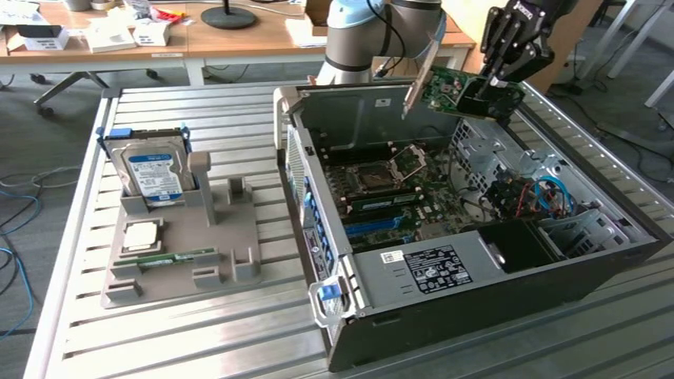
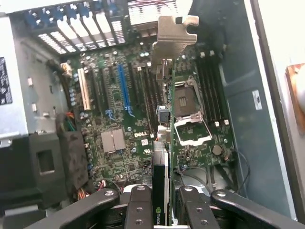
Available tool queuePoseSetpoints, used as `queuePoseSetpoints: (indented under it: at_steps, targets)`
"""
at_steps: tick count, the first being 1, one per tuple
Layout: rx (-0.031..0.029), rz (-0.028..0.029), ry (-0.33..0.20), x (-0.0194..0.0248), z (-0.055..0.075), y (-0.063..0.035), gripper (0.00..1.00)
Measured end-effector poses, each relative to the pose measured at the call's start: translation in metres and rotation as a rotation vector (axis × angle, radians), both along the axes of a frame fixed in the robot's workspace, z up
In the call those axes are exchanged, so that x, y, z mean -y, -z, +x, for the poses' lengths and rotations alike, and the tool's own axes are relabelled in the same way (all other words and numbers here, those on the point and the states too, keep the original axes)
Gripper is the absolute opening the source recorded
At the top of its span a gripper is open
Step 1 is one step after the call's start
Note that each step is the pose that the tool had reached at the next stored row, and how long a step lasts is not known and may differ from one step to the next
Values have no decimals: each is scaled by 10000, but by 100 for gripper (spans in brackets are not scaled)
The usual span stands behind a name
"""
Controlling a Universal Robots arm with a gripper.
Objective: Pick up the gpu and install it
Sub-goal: 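Insert the gpu into the slot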
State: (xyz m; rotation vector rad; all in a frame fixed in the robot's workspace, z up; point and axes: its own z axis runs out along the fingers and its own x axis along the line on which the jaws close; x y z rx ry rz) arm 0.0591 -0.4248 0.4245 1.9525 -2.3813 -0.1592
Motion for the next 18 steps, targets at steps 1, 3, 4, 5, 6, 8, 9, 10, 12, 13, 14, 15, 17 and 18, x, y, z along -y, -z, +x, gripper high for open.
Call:
queuePoseSetpoints:
  at_steps: [1, 3, 4, 5, 6, 8, 9, 10, 12, 13, 14, 15, 17, 18]
  targets:
    - [0, -1, -159, 0, 0, 0, 26]
    - [0, 0, -453, 0, 0, 1, 26]
    - [0, 0, -597, 0, 0, 2, 26]
    - [0, 0, -742, 0, 0, 2, 26]
    - [0, 0, -884, 0, 0, 3, 26]
    - [0, -1, -1102, 0, 0, 3, 26]
    - [0, -1, -1146, 1, 0, 2, 26]
    - [0, -1, -1159, 0, 0, 3, 26]
    - [0, 0, -1162, 0, 0, 3, 26]
    - [0, 0, -1165, 0, 0, 3, 26]
    - [0, -1, -1173, 0, 0, 3, 26]
    - [-1, 0, -1186, 0, 0, 4, 26]
    - [0, 0, -1220, 0, -1, 3, 26]
    - [1, 1, -1238, 0, -1, 3, 26]
